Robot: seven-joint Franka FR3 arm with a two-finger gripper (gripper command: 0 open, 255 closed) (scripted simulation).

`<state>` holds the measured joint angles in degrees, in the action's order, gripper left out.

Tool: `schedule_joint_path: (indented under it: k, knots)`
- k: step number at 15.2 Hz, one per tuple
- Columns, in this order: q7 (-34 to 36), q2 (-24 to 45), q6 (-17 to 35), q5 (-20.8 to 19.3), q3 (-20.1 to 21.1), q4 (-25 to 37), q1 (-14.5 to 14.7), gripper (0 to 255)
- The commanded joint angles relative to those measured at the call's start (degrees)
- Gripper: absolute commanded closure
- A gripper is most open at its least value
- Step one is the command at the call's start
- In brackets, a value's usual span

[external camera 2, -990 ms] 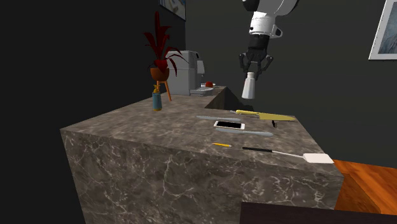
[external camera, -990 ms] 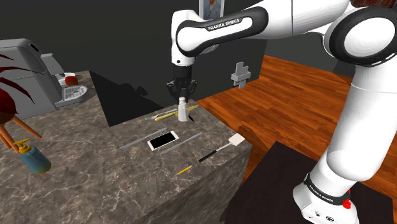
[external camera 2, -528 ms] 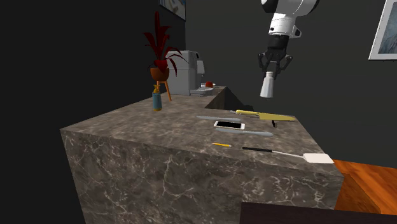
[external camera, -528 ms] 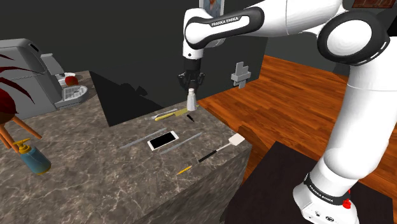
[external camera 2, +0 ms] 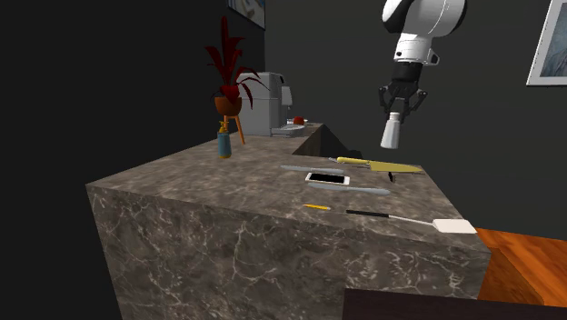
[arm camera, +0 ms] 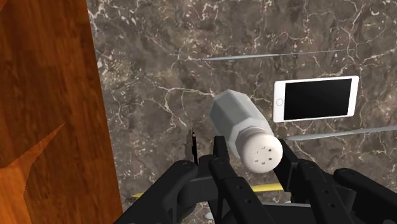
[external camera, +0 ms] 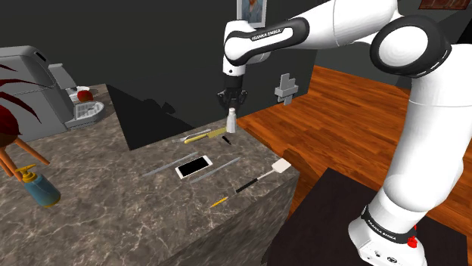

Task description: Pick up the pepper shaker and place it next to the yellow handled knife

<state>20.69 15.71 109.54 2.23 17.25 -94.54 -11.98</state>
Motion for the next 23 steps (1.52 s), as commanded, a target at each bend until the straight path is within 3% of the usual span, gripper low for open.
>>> schedule_joint_path:
  k: [1,23]
  knots:
    - [-0.2,0.1,1.5,0.0,0.0,-1.3,-0.1,255]
    - [-0.4,6.3,16.3,-1.5,-0.7,-10.2,0.5,255]
